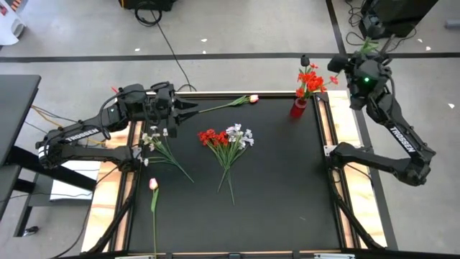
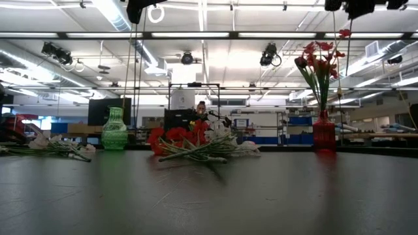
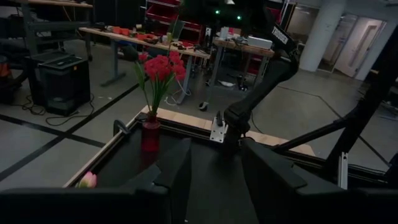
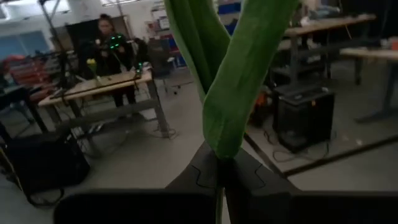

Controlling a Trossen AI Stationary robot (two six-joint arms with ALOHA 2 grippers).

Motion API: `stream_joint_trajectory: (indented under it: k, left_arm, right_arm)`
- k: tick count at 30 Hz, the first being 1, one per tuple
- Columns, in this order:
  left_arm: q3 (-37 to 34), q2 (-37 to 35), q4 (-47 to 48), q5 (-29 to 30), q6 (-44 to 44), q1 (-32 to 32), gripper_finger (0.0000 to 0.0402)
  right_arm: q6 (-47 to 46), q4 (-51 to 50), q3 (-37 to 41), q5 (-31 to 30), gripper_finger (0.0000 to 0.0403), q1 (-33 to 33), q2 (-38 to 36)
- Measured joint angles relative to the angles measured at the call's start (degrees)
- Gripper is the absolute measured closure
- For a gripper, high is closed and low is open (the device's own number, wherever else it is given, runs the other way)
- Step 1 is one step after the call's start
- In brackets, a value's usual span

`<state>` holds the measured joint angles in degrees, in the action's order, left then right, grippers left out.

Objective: Sort flowers into vase by color
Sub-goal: Put the black tulip into the red flower vase

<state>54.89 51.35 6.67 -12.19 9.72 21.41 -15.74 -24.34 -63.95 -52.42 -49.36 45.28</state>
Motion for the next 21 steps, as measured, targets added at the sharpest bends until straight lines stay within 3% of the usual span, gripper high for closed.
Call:
stream_joint_trajectory:
  k: [8,15,21]
  left_arm:
    - [0.0,0.0,0.0,0.0,0.0,0.0,0.0255]
    - [0.0,0.0,0.0,0.0,0.0,0.0,0.0255]
    - [0.0,0.0,0.0,0.0,0.0,0.0,0.0255]
  right_arm:
    - [-8.7,3.9,10.1,7.2,0.0388,-5.8,-1.2]
    - [-11.9,5.6,15.7,11.9,0.0388,-5.6,-3.6]
    - [-14.7,9.2,19.5,11.7,0.0388,-3.0,-3.7]
